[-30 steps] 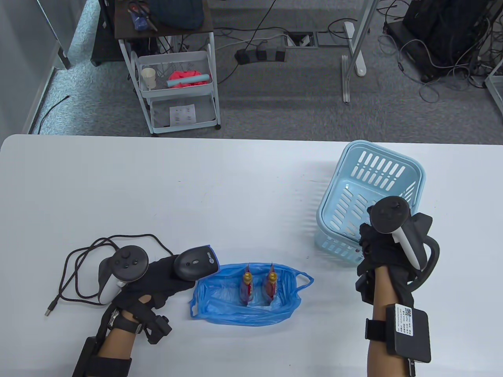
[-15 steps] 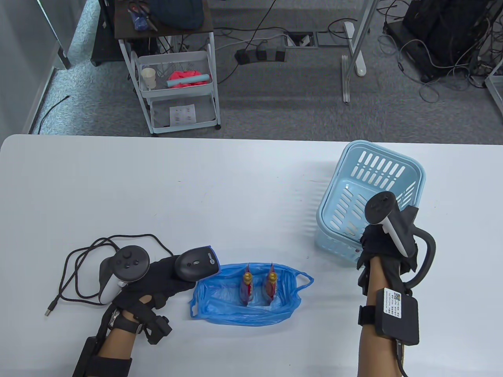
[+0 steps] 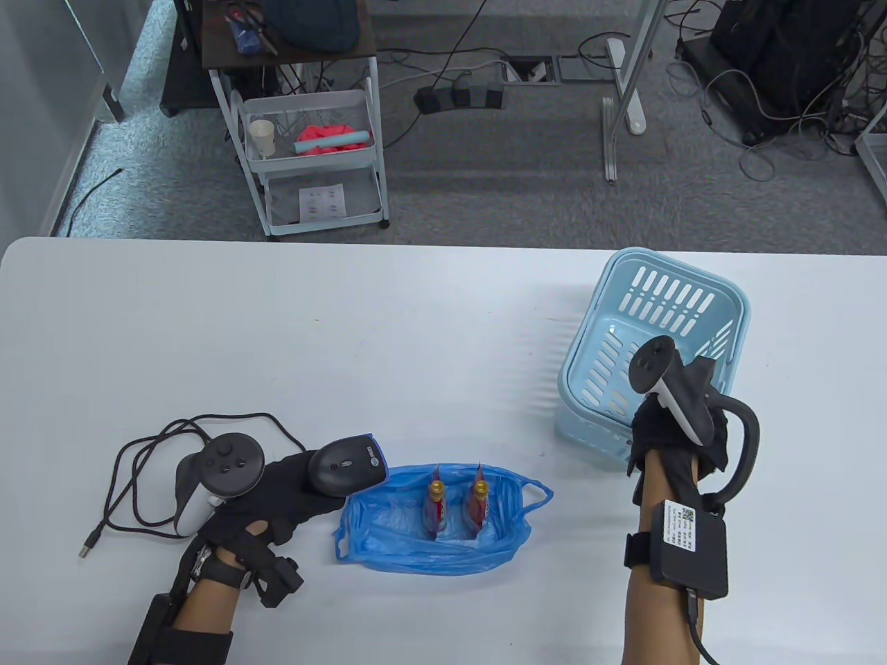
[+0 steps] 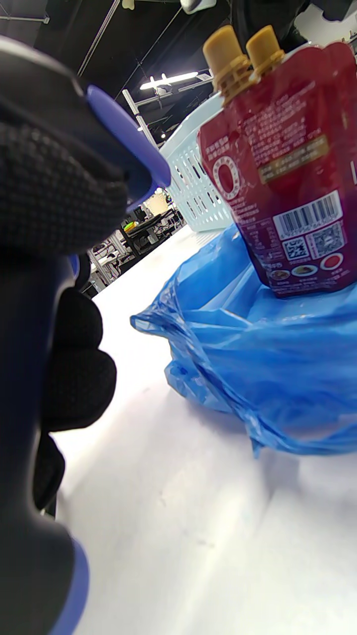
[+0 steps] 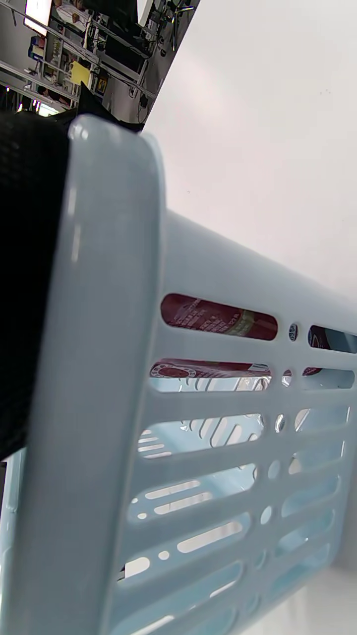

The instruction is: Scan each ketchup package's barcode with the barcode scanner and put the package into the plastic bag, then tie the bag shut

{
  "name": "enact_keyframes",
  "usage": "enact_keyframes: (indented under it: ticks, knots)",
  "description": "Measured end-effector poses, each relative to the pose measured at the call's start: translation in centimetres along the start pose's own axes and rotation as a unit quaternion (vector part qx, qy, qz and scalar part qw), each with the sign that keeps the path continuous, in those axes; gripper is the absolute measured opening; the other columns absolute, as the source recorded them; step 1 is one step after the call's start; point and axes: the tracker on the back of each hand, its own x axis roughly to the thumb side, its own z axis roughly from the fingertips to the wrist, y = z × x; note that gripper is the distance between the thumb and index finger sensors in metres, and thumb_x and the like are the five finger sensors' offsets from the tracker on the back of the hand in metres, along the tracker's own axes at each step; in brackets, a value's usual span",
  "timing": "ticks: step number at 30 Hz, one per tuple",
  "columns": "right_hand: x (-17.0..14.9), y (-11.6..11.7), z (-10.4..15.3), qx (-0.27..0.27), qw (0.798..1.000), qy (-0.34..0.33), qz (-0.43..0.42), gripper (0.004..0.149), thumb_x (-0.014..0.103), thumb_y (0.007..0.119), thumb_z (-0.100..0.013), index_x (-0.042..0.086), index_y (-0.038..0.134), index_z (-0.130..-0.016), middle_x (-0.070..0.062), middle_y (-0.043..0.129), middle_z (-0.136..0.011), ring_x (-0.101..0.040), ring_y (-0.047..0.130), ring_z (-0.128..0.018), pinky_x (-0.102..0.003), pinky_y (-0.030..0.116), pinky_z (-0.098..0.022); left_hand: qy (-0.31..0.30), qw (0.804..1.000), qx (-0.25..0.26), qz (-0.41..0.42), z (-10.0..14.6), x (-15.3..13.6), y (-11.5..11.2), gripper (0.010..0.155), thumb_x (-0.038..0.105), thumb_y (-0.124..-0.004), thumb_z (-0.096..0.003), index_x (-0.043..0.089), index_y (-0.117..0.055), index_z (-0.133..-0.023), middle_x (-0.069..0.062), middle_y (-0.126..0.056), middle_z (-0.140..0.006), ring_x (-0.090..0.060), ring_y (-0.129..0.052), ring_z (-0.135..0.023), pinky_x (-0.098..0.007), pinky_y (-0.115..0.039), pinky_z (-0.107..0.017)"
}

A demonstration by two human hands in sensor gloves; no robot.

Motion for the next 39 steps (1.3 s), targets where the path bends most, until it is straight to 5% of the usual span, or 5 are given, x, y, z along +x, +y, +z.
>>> enact_keyframes:
  ticks: [19, 39]
  knots:
    - [0.0, 0.4, -0.1, -0.05, 0.998, -0.006, -0.032, 0.044, 0.02, 0.08, -0.05, 0.011, 0.076, -0.092, -0.017, 0.088, -0.083, -0.036, 0.09, -0.062, -0.041, 0.08, -0.039, -0.003, 1.0, -0.003, -0.002, 0.0, 0.0, -0.1, 0.053, 0.047, -0.089, -0.044, 0.026, -0.081, -0.092, 0.0, -0.085, -0.091, -0.031, -0.096, -0.072, -0.052, -0.076, -0.061]
    - [0.5, -5.6, 4.7, -0.142, 0.984, -0.033, -0.103, 0.044, 0.022, 0.079, -0.051, 0.009, 0.075, -0.093, -0.018, 0.087, -0.082, -0.036, 0.09, -0.062, -0.042, 0.08, -0.04, -0.019, 1.0, -0.001, 0.014, 0.1, 0.2, 0.0, 0.053, 0.047, -0.088, -0.044, 0.026, -0.081, -0.092, 0.001, -0.085, -0.091, -0.031, -0.096, -0.072, -0.051, -0.077, -0.061]
